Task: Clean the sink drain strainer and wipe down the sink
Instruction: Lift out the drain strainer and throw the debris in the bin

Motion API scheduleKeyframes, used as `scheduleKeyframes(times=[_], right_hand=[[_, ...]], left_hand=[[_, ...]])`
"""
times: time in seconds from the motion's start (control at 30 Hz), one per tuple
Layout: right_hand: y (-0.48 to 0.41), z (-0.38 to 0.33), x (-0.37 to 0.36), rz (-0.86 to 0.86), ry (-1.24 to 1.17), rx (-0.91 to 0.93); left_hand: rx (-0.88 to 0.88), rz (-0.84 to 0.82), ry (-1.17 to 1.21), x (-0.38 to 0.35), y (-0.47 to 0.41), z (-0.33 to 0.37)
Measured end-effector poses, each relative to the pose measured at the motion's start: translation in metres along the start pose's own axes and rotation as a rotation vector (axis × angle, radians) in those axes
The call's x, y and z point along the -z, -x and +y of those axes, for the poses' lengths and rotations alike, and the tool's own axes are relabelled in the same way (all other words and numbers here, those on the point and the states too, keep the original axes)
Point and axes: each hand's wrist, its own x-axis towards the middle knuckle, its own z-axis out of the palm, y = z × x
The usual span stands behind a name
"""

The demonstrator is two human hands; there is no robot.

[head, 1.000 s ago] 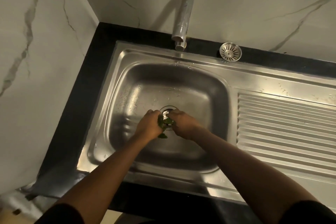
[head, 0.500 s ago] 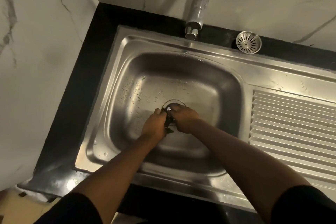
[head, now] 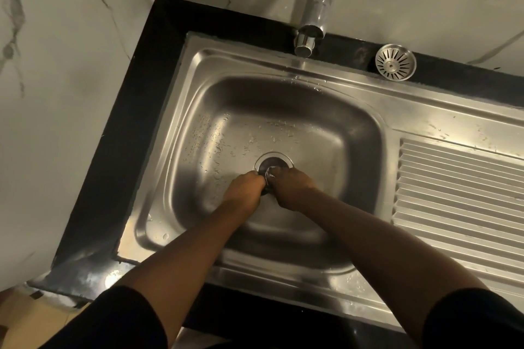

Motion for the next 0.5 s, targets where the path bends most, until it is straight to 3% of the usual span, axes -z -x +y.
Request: scheduleKeyframes(times=[0.3,0.5], right_hand=[[0.002,0.003,0.002,-0.112,-0.004,0.030],[0.006,0.001,0.009,-0.068,-0.059,0.025]], left_hand=[[0.046,0.014,0.032,0.022,-0.001,-0.009],[0.110,0.101,0.164,0.040,0.005,-0.011]])
